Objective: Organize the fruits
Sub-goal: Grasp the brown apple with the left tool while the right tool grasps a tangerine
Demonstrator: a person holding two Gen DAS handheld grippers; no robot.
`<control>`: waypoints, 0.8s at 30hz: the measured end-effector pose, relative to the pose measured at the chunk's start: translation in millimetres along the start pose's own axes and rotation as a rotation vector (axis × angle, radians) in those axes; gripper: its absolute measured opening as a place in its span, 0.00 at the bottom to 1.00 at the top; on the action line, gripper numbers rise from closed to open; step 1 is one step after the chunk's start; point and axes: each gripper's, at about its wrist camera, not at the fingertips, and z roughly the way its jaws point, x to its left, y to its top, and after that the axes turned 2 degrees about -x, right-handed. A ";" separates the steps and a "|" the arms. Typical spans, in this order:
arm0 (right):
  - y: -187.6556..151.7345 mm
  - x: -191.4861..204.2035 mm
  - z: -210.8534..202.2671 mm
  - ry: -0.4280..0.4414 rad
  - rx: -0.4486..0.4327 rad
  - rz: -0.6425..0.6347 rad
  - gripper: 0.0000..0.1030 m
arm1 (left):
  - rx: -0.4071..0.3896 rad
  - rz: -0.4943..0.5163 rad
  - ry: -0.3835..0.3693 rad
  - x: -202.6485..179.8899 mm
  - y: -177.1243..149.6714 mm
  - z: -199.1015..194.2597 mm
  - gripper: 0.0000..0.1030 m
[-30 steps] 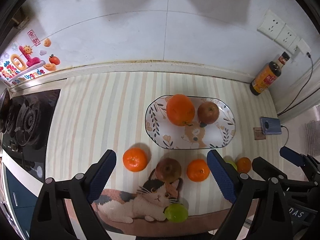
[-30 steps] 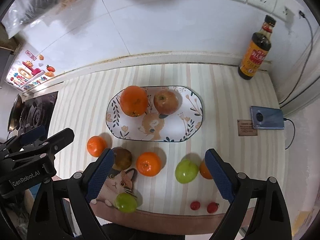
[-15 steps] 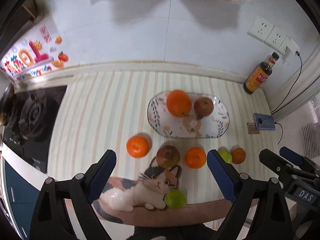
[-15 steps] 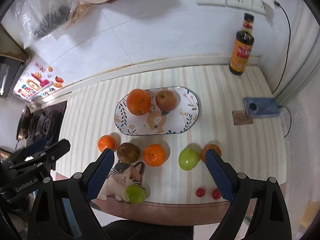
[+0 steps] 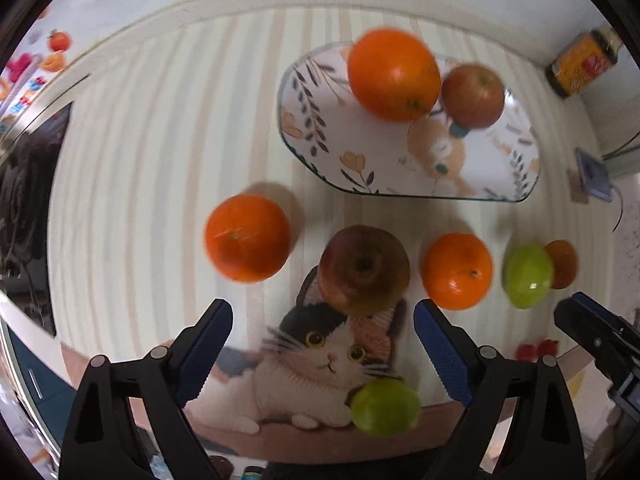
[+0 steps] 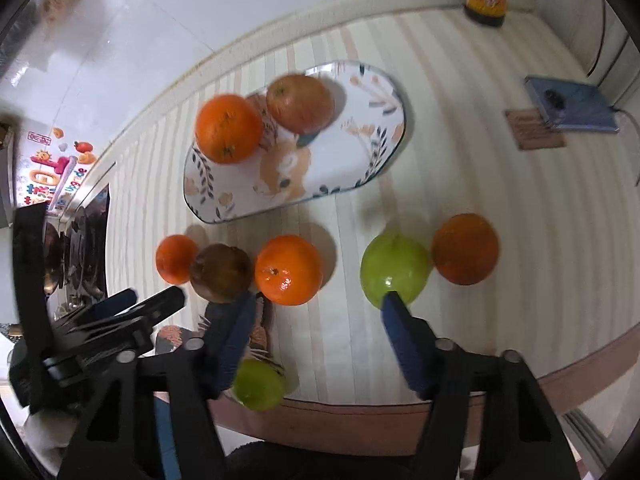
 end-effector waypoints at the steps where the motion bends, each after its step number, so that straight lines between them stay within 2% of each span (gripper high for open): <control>1: -0.6 -0.9 3.2 -0.002 0.004 -0.001 0.64 | 0.008 0.008 0.000 -1.6 2.1 4.7 0.90; 5: 0.8 -4.5 16.0 -0.001 0.034 -0.004 0.64 | 0.053 0.050 -0.041 -11.5 12.2 28.3 0.90; 7: 3.1 -3.1 22.5 -0.004 0.047 -0.008 0.64 | 0.058 0.037 -0.066 -12.1 15.4 36.2 0.88; 8: 4.0 -2.0 24.7 -0.004 0.052 -0.009 0.64 | 0.046 0.036 -0.081 -13.5 16.0 35.0 0.80; 9: 4.7 -0.5 28.5 -0.001 0.058 -0.013 0.64 | 0.037 0.041 -0.106 -16.0 16.3 34.3 0.66; 10: 4.2 1.9 29.4 0.000 0.061 -0.015 0.64 | 0.047 0.044 -0.100 -17.4 16.2 36.2 0.60; 15: 8.1 15.5 44.1 0.007 0.084 -0.034 0.64 | 0.037 0.040 -0.111 -13.8 7.1 35.1 0.59; 19: 11.9 30.3 59.7 0.009 0.102 -0.061 0.64 | 0.031 0.035 -0.049 -1.0 -5.0 32.1 0.59; 22: 14.0 38.7 76.0 0.000 0.121 -0.081 0.64 | 0.030 0.000 -0.094 12.2 -8.4 32.0 0.60; 24: 15.6 43.4 89.5 -0.015 0.139 -0.100 0.64 | 0.033 -0.002 -0.092 13.5 -6.8 33.2 0.60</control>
